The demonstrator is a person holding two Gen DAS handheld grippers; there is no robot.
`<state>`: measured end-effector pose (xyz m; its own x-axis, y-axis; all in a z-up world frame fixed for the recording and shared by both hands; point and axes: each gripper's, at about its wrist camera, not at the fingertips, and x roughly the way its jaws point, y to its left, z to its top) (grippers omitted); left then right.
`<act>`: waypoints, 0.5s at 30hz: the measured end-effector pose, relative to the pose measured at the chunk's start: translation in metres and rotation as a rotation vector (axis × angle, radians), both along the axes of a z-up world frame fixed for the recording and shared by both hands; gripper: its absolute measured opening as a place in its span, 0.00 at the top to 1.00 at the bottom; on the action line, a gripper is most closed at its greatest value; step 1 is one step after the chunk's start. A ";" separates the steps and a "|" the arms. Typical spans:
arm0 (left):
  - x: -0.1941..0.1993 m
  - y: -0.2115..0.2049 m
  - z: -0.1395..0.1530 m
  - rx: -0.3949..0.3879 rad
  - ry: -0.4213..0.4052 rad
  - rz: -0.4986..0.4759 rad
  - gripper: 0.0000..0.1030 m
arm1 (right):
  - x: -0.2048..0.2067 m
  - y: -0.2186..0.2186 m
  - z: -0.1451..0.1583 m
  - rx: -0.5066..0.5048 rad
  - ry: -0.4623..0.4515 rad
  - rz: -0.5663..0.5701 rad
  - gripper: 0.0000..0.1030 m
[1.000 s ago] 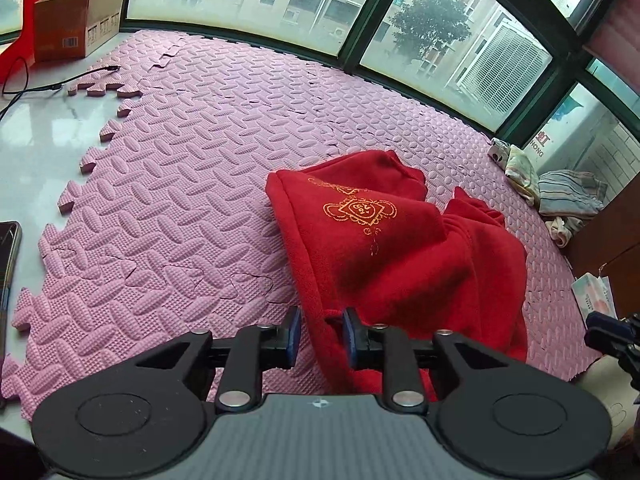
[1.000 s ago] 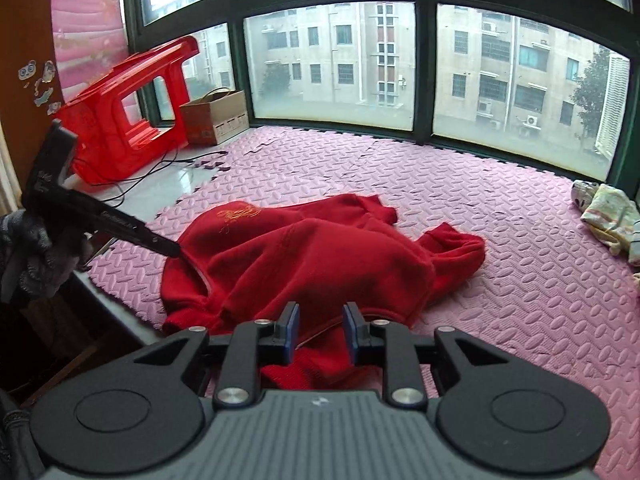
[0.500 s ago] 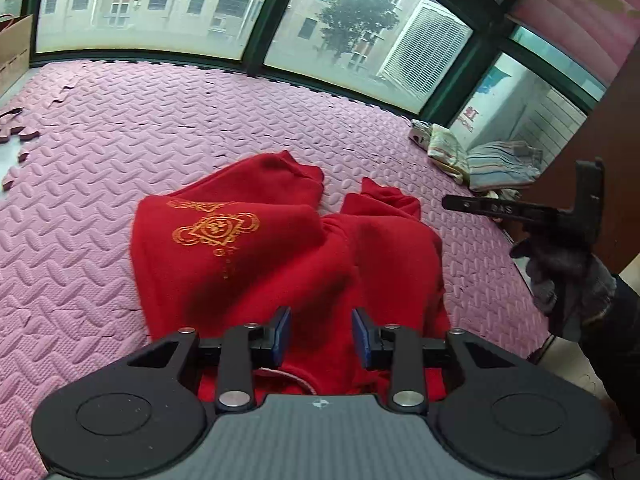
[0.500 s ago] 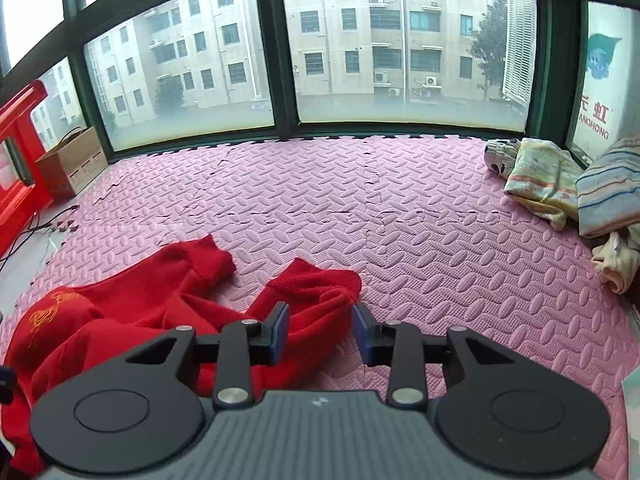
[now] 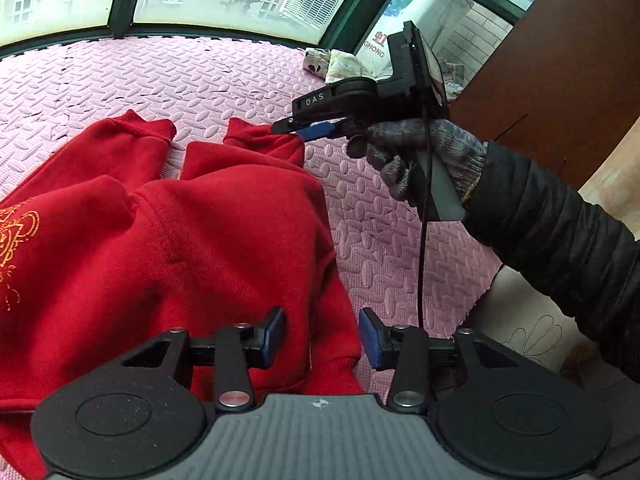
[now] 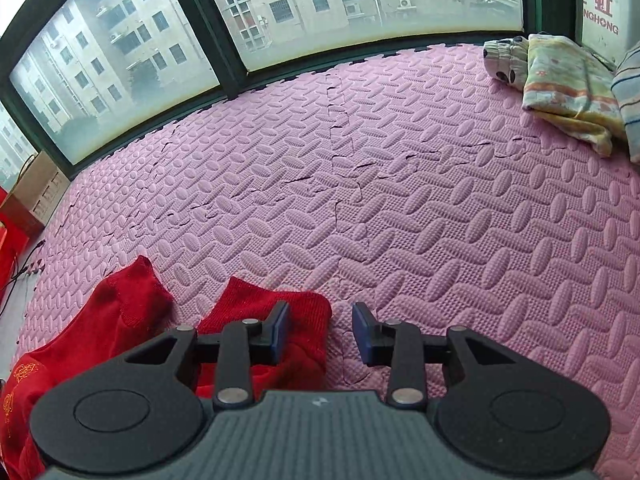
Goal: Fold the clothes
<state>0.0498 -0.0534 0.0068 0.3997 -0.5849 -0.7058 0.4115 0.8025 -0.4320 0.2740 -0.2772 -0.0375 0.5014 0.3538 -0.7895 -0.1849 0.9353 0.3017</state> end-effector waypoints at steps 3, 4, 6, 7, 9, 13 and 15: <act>0.000 -0.001 -0.002 -0.006 0.005 -0.016 0.55 | 0.003 0.004 -0.003 0.013 0.015 0.028 0.70; 0.000 -0.001 -0.001 -0.008 0.006 -0.018 0.55 | 0.004 0.005 -0.003 0.014 0.016 0.034 0.77; 0.000 -0.001 0.002 -0.012 0.004 -0.020 0.55 | 0.006 0.009 -0.004 0.016 0.019 0.046 0.86; 0.000 -0.001 0.003 -0.017 0.001 -0.024 0.55 | 0.007 0.011 -0.002 0.010 0.008 0.053 0.94; -0.001 -0.001 0.003 -0.026 0.000 -0.035 0.54 | 0.009 0.016 0.005 -0.013 -0.030 0.068 0.97; 0.001 -0.003 -0.002 -0.028 0.018 -0.052 0.54 | 0.019 0.026 0.024 -0.068 -0.110 0.086 0.99; 0.003 -0.001 -0.004 -0.039 0.023 -0.057 0.54 | 0.025 0.029 0.035 -0.093 -0.160 0.092 1.00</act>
<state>0.0531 -0.0545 0.0030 0.3486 -0.6335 -0.6908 0.4458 0.7603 -0.4724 0.2988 -0.2478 -0.0023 0.5918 0.3330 -0.7341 -0.3095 0.9347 0.1746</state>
